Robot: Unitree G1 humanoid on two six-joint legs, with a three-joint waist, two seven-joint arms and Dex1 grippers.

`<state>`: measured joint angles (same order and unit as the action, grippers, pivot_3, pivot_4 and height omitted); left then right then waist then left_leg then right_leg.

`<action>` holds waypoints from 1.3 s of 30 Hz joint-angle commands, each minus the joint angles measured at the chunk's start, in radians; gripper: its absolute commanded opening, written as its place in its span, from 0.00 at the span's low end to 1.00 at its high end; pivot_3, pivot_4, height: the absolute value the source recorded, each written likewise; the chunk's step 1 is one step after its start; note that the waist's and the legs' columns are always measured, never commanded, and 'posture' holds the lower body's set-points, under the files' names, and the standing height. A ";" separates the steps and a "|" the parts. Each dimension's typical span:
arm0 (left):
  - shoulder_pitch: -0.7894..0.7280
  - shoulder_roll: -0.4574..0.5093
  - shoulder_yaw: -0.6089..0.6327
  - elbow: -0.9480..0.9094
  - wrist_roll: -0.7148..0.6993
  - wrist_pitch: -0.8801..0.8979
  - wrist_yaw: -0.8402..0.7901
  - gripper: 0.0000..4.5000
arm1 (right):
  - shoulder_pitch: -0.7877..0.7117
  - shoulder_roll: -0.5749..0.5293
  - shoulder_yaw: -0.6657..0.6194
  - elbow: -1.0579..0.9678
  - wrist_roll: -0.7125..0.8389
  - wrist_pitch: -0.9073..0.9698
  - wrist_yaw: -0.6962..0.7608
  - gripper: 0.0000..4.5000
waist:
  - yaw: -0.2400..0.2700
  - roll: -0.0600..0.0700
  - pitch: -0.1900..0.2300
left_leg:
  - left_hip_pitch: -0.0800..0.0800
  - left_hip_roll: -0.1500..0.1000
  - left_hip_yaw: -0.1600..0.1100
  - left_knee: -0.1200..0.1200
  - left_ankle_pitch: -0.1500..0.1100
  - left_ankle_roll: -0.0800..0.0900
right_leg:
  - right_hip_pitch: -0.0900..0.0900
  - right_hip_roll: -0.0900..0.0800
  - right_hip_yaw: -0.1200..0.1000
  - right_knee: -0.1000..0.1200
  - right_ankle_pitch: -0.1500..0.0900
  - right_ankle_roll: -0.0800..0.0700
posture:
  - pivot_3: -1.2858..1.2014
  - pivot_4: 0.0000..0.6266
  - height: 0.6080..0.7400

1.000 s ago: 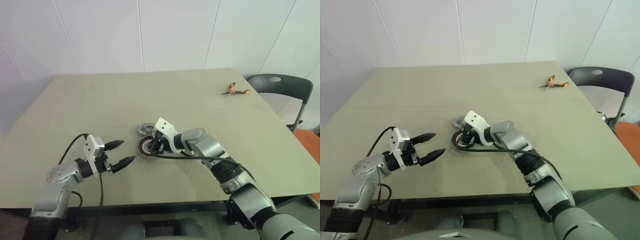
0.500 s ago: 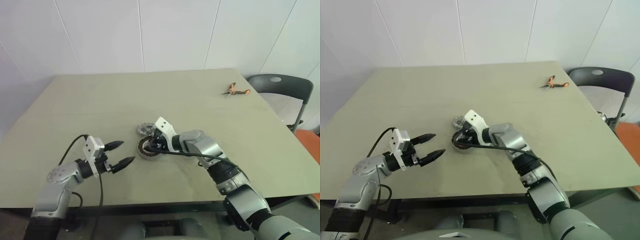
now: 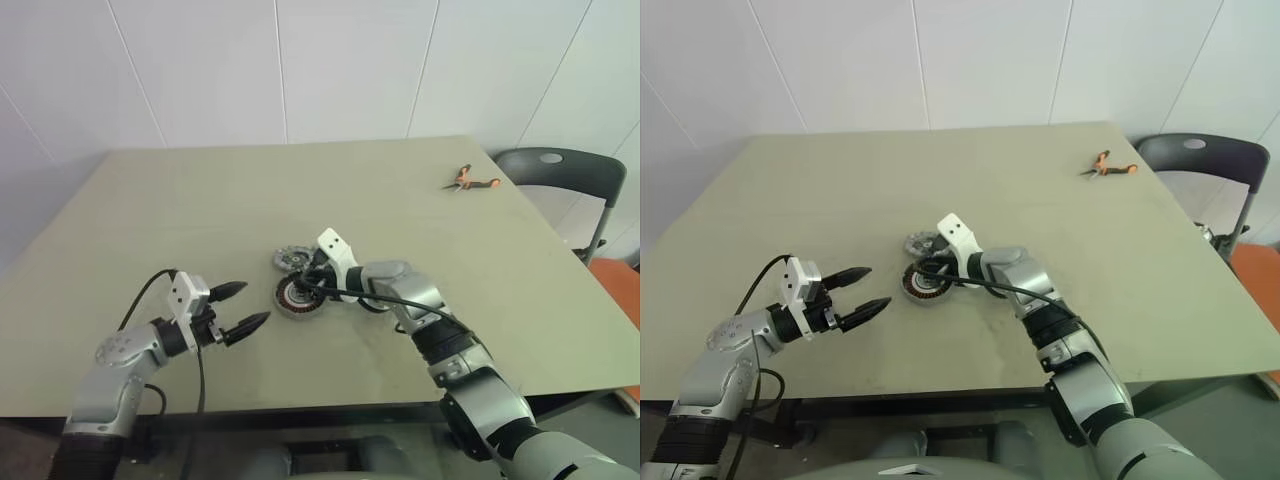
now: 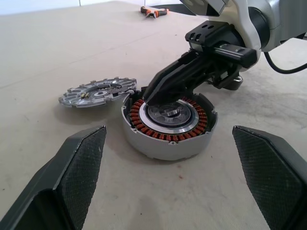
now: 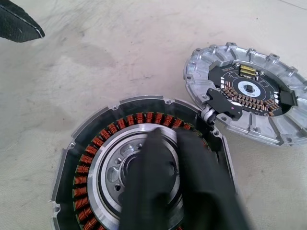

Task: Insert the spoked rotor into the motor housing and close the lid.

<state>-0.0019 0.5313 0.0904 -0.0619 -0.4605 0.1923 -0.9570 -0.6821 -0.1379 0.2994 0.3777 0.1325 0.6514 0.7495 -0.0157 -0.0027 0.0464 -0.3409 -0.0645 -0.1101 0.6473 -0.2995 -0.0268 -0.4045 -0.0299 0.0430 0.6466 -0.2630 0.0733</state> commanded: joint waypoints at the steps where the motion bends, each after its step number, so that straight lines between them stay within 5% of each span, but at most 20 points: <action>1: -0.020 0.008 0.002 -0.041 -0.003 0.004 0.004 1.00 | -0.009 0.003 0.005 -0.024 -0.008 -0.021 0.003 0.00 | 0.000 0.000 0.000 | 0.000 0.000 0.000 0.000 0.000 0.000 | 0.000 0.000 0.000 0.000 0.000 0.000 | 0.52 0.00 1.00; 16: -0.032 0.007 -0.002 -0.048 0.005 0.015 0.018 1.00 | 0.083 -0.083 0.178 -0.145 -0.041 0.046 0.162 0.00 | -0.004 0.000 -0.001 | 0.002 0.001 0.000 0.000 0.000 0.000 | 0.002 0.001 0.000 0.000 0.000 0.000 | 0.52 0.00 1.00; 31: -0.032 0.005 -0.006 -0.056 0.013 0.018 0.024 1.00 | -0.002 0.028 -0.011 0.038 -0.025 -0.096 0.003 0.00 | 0.001 0.000 -0.001 | 0.001 0.002 0.000 0.000 0.000 0.000 | 0.001 0.002 0.000 0.000 0.001 -0.001 | 0.52 0.00 1.00; 39: -0.033 0.009 -0.003 -0.037 0.019 0.004 0.017 1.00 | 0.067 -0.054 0.096 -0.078 0.003 -0.005 0.210 0.00 | 0.000 0.000 -0.001 | 0.001 0.002 0.000 -0.001 0.000 0.000 | 0.001 0.002 0.000 0.000 0.001 -0.001 | 0.52 0.00 1.00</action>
<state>-0.0160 0.5317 0.0814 -0.0822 -0.4437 0.2104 -0.9357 -0.6294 -0.1831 0.3650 0.3205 0.1263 0.6154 0.9185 -0.0161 -0.0025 0.0456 -0.3398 -0.0629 -0.1100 0.6470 -0.2993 -0.0272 -0.4035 -0.0283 0.0429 0.6463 -0.2625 0.0723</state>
